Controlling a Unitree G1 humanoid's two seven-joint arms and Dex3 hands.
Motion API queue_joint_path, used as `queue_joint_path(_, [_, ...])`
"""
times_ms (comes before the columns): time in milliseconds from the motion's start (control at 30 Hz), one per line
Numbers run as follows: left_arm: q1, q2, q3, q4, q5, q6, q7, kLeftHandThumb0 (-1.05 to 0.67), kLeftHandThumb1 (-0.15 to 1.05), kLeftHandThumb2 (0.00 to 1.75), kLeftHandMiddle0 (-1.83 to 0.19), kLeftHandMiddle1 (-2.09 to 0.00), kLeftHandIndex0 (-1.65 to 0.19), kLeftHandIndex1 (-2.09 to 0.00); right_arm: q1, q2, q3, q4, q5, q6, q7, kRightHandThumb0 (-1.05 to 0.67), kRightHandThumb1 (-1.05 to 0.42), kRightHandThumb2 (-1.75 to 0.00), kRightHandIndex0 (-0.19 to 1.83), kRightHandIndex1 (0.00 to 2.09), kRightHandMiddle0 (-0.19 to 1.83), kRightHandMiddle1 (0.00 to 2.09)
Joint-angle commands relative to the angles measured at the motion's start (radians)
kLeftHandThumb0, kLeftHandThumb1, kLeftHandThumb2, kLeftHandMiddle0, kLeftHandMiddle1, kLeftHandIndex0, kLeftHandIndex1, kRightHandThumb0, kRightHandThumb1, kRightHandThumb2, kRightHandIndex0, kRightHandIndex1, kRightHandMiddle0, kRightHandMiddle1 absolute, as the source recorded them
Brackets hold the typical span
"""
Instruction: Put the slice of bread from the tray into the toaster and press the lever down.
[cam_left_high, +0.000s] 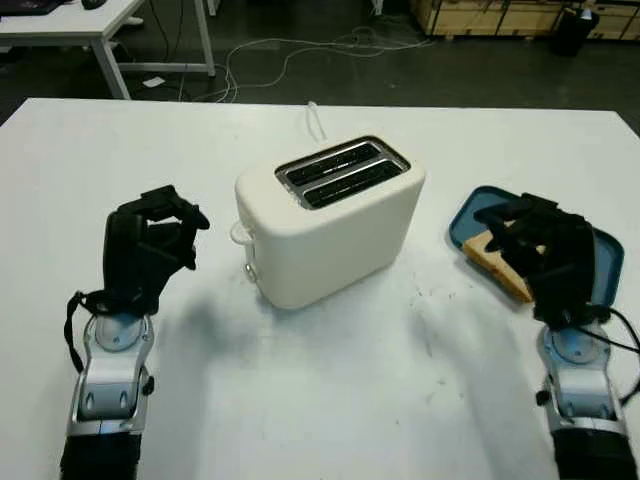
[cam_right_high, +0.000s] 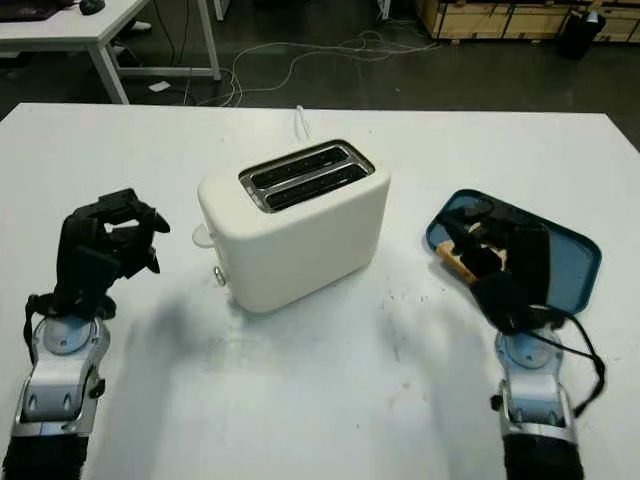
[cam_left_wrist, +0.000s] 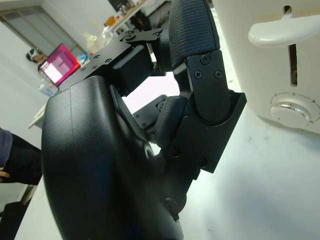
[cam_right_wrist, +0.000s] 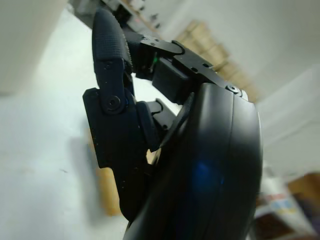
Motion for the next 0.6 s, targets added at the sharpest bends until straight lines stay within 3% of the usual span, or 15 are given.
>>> queue_joint_path(0, [-0.005, 0.005, 0.004, 0.007, -0.006, -0.02, -0.005, -0.83, 0.8, 0.63, -1.36, -1.41, -1.15, -1.43, 0.081, -0.067, 0.025, -0.119, -0.253, 0.068, -0.073, -0.81, -0.92, -0.22, 0.29, 0.85, 0.55, 0.18])
queue_joint_path(100, [-0.006, 0.007, 0.002, 0.008, -0.001, -0.02, -0.003, -0.83, 0.8, 0.63, -1.36, -1.4, -1.15, -1.43, 0.148, -0.092, 0.051, -0.217, -0.446, 0.188, -0.025, -0.85, -0.92, -0.27, 0.13, 0.37, 0.25, 0.02])
queue_joint_path(233, [-0.005, 0.007, 0.0, 0.0, 0.01, -0.01, 0.004, -0.83, 0.8, 0.63, -1.38, -1.4, -1.15, -1.44, 0.173, -0.085, 0.108, -0.257, -0.608, 0.327, 0.016, -0.93, -0.92, -0.26, 0.01, 0.07, 0.03, 0.0])
queue_joint_path(567, [-0.002, 0.004, 0.001, -0.005, 0.002, -0.006, -0.003, -0.83, 0.8, 0.63, -1.39, -1.39, -1.16, -1.42, 0.111, -0.084, 0.241, -0.103, -0.732, 0.509, 0.026, -0.96, -0.92, -0.3, 0.0, 0.0, 0.0, 0.0])
